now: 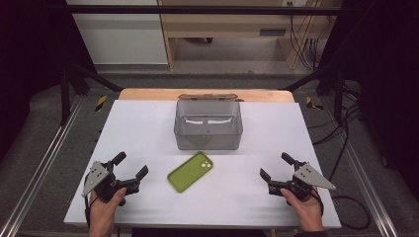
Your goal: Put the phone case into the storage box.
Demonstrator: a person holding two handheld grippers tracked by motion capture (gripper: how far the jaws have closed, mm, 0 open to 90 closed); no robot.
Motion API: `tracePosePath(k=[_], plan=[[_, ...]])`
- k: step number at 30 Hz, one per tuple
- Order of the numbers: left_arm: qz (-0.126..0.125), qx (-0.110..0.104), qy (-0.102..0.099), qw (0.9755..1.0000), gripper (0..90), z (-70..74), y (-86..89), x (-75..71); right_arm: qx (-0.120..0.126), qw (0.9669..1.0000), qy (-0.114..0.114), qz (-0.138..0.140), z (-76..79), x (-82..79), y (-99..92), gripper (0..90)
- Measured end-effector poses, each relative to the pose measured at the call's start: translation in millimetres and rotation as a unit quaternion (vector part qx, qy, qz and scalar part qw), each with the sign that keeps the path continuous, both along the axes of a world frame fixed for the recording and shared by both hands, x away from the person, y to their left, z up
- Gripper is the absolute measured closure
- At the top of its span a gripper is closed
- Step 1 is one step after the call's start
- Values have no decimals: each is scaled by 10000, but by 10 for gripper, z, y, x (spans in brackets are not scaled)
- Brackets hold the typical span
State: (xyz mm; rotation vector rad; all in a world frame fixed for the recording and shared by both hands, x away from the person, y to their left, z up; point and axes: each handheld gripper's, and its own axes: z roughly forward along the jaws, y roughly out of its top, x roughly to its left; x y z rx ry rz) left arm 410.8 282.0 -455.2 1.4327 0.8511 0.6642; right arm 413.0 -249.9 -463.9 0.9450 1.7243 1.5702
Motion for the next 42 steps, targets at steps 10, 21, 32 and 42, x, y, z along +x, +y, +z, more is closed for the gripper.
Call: tracePosePath(k=[10,21,32,42], plan=[[-230,423,331,9983,21,-23,-129,17,-12,10000,36,-23,-9,6,-13,37],[-338,1316,1061,9850,51,-45,-501,83,-93,9999,96,-59,-20,17,-5,37],[-742,2320,1456,9589,49,84,-916,361,-61,9999,108,-59,-20,16,-16,37],[-1010,2695,1525,9455,281,168,-1140,461,-18,9999,112,-57,-21,16,-20,40]])
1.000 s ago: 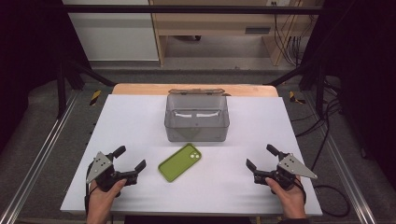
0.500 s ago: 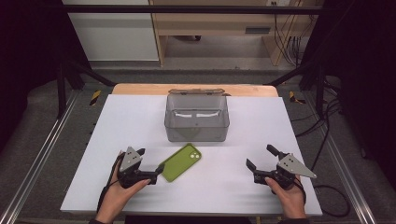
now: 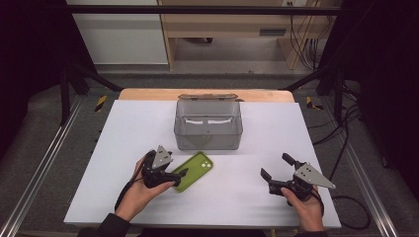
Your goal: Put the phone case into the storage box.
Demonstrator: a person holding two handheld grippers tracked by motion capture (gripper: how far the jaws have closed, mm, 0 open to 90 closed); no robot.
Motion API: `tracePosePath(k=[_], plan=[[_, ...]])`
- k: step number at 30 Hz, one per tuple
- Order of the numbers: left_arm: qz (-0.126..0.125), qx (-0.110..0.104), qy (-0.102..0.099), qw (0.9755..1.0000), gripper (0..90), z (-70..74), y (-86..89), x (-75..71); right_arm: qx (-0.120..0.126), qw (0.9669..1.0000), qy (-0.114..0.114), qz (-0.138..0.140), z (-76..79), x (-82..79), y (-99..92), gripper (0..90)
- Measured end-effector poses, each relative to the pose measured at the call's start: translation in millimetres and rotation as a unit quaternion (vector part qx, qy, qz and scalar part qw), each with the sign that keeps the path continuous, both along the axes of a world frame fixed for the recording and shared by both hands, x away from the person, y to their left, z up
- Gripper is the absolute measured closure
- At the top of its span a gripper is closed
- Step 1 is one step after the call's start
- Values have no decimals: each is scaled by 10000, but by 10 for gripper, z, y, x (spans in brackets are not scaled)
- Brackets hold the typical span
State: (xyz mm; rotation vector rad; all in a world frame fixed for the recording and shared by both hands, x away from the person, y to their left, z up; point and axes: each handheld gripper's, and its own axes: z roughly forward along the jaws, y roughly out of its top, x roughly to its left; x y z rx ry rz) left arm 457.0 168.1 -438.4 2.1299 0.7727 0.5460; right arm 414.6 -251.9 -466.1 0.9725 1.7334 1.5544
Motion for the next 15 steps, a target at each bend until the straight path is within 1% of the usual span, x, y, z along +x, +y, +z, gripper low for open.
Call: tracePosePath(k=[3,4,5,7,8,9,11,12,13,15], plan=[[56,101,94,9999,456,-2,1,-2,29,10000,5,4,3,-1,-3,42],[61,141,136,9998,573,-10,4,0,40,10000,26,-5,4,1,-7,43],[55,179,200,9996,573,-35,8,3,40,10000,26,-5,4,1,-7,43],[53,287,296,9991,679,-78,26,-1,37,10000,39,2,4,7,-11,43],[66,273,338,9990,749,-96,32,-5,39,10000,48,4,4,7,-10,44],[67,310,413,9986,786,-127,42,-8,29,10000,28,8,3,10,-10,44],[71,423,501,9978,860,-170,49,-4,3,10000,33,29,-2,19,-1,44],[66,446,602,9972,884,-198,50,5,-18,10000,54,44,-4,19,1,45],[67,474,675,9966,900,-217,45,9,-30,10000,64,50,-7,20,5,45],[45,578,769,9954,900,-250,10,-1,-42,10000,53,73,-8,15,5,46]])
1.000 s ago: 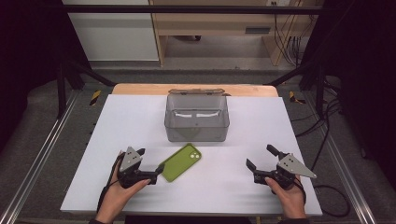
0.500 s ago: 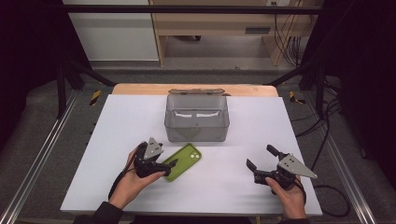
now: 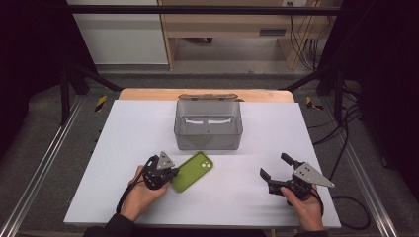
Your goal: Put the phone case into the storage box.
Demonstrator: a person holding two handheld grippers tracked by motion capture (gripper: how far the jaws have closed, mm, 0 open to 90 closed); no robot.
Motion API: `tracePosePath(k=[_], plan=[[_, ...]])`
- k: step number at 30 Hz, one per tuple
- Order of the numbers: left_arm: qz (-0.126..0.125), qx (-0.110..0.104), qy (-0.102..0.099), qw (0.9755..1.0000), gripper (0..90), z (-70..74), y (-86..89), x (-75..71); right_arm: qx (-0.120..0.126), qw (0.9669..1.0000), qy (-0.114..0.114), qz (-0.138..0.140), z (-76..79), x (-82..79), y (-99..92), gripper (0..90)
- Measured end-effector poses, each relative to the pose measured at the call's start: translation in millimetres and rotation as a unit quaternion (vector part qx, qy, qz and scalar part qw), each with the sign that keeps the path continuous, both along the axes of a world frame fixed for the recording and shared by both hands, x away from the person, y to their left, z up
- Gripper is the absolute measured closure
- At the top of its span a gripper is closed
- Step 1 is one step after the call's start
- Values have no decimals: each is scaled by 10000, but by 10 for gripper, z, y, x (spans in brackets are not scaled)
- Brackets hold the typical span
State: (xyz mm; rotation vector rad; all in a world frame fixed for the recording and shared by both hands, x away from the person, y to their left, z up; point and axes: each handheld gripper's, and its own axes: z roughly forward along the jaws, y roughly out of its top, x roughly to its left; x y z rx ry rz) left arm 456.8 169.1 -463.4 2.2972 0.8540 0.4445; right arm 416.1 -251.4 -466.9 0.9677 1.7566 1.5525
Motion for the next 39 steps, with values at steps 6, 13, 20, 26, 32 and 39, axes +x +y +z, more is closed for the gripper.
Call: tracePosePath(k=[6,13,20,26,32,39], plan=[[195,143,181,9995,900,-20,-50,-9,-1,10000,17,25,0,-5,3,48],[360,145,610,9974,900,34,118,-153,23,10000,41,53,2,0,10,48],[285,27,752,9968,900,35,283,-378,-46,9999,50,80,-6,-6,21,48],[196,85,764,9968,900,47,389,-525,-56,9999,71,59,-6,-1,25,48],[435,64,-423,9981,900,254,378,-454,-91,9999,83,41,-12,4,23,47],[612,-512,-581,9951,885,162,336,-257,-98,9999,96,38,-15,10,25,47]])
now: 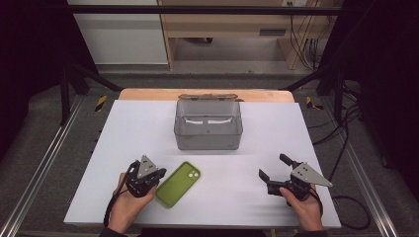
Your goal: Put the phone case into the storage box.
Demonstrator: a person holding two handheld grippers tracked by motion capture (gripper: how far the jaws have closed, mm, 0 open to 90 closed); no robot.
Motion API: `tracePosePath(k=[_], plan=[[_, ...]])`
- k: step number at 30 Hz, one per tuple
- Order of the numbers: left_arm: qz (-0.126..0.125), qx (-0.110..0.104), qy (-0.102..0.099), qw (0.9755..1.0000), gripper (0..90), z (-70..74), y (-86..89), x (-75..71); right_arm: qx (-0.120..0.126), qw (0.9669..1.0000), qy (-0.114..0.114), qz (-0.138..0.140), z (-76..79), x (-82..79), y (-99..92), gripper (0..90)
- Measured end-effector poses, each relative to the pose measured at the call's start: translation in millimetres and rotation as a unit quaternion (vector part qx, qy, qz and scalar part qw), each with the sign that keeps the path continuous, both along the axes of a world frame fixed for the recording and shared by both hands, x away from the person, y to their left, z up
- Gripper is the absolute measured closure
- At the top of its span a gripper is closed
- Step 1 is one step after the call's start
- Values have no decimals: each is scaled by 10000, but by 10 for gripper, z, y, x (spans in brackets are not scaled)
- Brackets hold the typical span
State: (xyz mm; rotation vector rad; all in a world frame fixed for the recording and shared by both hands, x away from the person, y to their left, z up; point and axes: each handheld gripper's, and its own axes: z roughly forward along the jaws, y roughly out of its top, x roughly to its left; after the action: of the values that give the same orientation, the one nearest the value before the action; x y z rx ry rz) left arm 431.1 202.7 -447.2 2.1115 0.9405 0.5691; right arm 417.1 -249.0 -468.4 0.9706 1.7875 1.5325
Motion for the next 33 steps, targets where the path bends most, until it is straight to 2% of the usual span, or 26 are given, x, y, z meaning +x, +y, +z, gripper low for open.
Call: tracePosePath(k=[3,4,5,8,9,12,15,16,18,20,21,23,26,30,33], plan=[[69,-64,-24,10000,656,-53,14,62,-21,10000,16,-35,-3,3,2,47],[50,-72,-20,10000,538,-59,17,67,-1,10000,19,-19,-4,13,10,47],[64,-90,-41,9999,538,-64,20,65,-1,10000,19,-19,-4,13,10,47],[137,-90,-177,9997,360,-70,12,62,-63,10000,41,-25,-11,25,23,47],[153,-171,-185,9996,294,-70,16,70,-68,10000,41,-19,-12,25,27,47],[143,-253,-107,9995,147,-67,28,81,-102,9999,59,-10,-14,16,28,46],[9,-330,148,9993,60,-80,11,89,-148,9999,63,-21,-22,9,23,46],[-43,-294,208,9993,53,-86,5,91,-159,9999,59,-20,-22,8,20,46],[-35,-44,275,9996,71,-111,-9,89,-130,9999,55,-17,-18,8,20,46],[14,191,459,9988,99,-148,-10,90,-120,9999,67,-12,-17,12,21,46],[32,190,497,9986,140,-167,-9,88,-111,9999,86,-17,-18,13,25,46],[38,160,598,9981,315,-181,3,83,-133,9999,72,-19,-19,17,28,47],[23,144,672,9976,464,-183,10,83,-141,9999,75,-14,-19,23,30,48],[2,146,819,9965,567,-229,13,105,-147,9998,102,-17,-20,28,31,48],[-19,51,891,9960,626,-233,19,114,-154,9998,94,-20,-21,22,24,48]])
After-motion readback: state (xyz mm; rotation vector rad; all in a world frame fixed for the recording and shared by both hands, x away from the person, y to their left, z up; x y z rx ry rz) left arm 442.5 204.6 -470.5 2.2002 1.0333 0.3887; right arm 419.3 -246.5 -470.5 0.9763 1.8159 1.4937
